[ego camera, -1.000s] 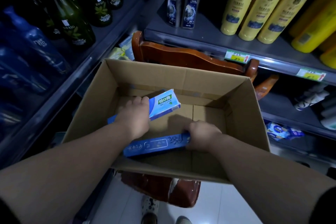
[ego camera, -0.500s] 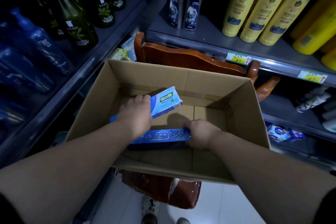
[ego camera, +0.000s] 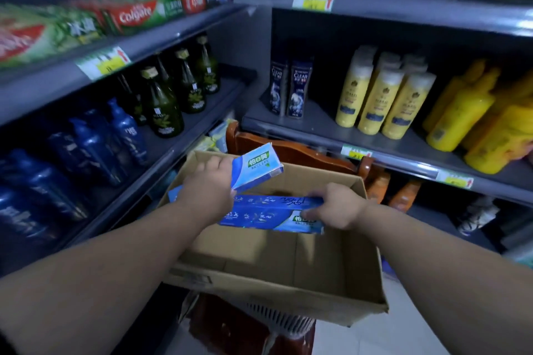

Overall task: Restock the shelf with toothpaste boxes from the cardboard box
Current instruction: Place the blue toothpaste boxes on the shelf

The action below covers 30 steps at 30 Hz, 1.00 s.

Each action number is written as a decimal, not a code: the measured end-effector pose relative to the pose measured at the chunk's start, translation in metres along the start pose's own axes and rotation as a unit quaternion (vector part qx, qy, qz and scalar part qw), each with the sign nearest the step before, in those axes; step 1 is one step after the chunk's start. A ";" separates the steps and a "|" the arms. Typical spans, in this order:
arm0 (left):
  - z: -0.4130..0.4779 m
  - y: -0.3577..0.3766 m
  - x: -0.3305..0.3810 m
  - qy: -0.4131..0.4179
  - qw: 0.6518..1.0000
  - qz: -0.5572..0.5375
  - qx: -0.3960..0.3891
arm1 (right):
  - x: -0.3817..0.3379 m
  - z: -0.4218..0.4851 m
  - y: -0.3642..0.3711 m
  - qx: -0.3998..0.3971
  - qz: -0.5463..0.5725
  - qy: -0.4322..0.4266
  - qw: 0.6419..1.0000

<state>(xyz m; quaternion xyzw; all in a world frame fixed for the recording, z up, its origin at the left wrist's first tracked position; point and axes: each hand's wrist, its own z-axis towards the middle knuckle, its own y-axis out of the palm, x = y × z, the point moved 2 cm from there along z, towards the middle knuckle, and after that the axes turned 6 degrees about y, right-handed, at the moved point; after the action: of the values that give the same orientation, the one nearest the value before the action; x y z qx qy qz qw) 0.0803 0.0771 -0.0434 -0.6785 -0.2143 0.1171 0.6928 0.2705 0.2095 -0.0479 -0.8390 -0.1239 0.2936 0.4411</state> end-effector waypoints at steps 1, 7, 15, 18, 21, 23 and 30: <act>-0.005 -0.011 0.002 0.001 1.000 -0.003 0.014 | -0.001 -0.007 -0.008 0.004 0.016 -0.004 1.000; -0.045 -0.077 0.013 -0.010 0.996 0.018 0.089 | -0.012 -0.043 -0.049 -0.024 0.226 -0.030 0.973; -0.117 -0.156 -0.005 -0.053 0.983 0.065 0.162 | -0.074 -0.073 -0.073 -0.059 0.269 -0.131 0.952; -0.148 -0.181 -0.023 -0.084 0.976 0.099 0.177 | -0.109 -0.085 -0.072 -0.072 0.267 -0.178 0.944; -0.181 -0.205 -0.045 -0.125 0.963 0.137 0.197 | -0.149 -0.096 -0.069 -0.092 0.247 -0.225 0.938; -0.204 -0.220 -0.061 -0.148 0.954 0.158 0.208 | -0.178 -0.104 -0.066 -0.099 0.232 -0.256 0.933; -0.290 -0.266 -0.125 -0.240 0.920 0.202 0.236 | -0.288 -0.136 -0.043 -0.118 0.204 -0.348 0.907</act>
<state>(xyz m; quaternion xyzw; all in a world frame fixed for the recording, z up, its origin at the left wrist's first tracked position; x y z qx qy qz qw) 0.0680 -0.2516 0.2064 -0.4760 -0.1985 0.4610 0.7222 0.1247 0.0091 0.1567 -0.7364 -0.1290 0.6338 0.1986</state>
